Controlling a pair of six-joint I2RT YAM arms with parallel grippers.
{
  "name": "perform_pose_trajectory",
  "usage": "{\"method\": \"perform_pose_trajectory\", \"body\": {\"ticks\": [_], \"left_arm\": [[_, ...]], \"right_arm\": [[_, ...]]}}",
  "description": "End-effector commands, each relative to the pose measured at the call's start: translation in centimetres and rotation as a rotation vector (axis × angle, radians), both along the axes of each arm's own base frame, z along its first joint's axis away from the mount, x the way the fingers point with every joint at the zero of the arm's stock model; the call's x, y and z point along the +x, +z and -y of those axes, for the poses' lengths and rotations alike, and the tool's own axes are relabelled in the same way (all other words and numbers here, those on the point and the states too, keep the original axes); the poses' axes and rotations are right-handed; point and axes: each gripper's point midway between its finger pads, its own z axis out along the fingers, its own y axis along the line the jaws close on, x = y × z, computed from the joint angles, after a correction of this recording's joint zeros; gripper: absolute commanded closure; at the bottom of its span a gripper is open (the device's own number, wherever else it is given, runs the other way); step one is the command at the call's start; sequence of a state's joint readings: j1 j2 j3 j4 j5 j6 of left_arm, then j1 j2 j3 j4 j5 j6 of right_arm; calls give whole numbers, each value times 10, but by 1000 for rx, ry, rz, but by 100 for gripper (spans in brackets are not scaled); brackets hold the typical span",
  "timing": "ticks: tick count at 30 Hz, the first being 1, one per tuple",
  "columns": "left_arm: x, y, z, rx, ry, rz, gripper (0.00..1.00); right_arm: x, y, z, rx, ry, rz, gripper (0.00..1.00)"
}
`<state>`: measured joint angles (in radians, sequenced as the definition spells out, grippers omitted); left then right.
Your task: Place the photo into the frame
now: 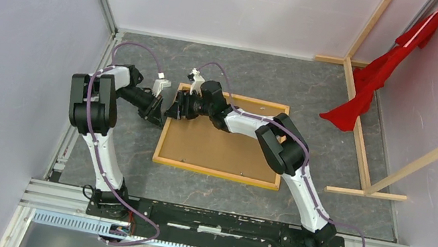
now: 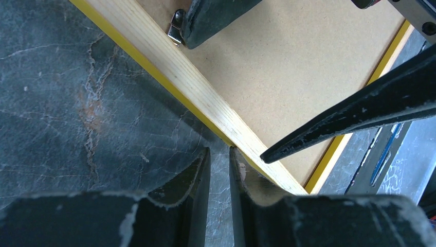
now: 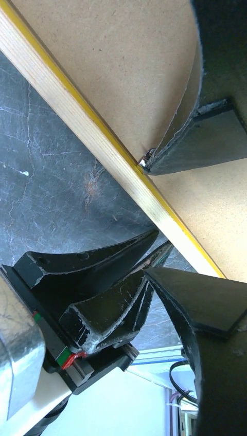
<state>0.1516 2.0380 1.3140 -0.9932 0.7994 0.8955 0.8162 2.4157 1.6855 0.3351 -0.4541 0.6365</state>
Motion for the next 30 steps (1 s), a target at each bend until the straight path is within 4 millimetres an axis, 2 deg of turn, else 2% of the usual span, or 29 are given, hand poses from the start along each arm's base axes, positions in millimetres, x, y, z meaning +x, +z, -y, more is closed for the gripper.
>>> {"method": "perform_pose_trajectory", "body": {"ticks": [1,5,8,10,12,14,15,16,17,19,21,25,27,30], "left_arm": [[-3,-8,5,-9,-26,-15,71],[-3,-9,4,-3,-28,-15,71],[-1,-8,3,3,-28,-8,71],[1,-7,1,12,-26,-4,71],[3,-5,0,22,-29,3,71],[4,-4,-3,35,-34,6,70],[4,-3,-4,44,-37,12,70],[4,-2,-5,51,-43,20,69],[3,-2,-7,60,-48,26,69],[2,-1,-9,78,-59,35,68],[0,0,-12,96,-69,45,67],[-6,1,-15,124,-98,63,66],[-10,0,-16,141,-113,68,66],[-9,-1,-19,174,-114,92,66]], "right_arm": [[0,-20,-2,-30,-13,-27,27],[1,-22,-3,-25,-13,-32,28],[0,-16,-3,-14,-3,-31,28],[-1,-4,-1,0,4,-21,27],[1,18,7,34,-4,-4,22],[7,36,27,46,-42,17,18],[10,52,40,57,-69,39,15],[14,62,59,55,-110,52,11],[18,65,79,38,-153,60,4],[23,81,121,-9,-241,101,2],[25,82,166,-103,-332,140,2],[24,67,265,-368,-567,180,2],[17,52,317,-495,-697,185,2],[1,38,370,-540,-831,186,2]]}}
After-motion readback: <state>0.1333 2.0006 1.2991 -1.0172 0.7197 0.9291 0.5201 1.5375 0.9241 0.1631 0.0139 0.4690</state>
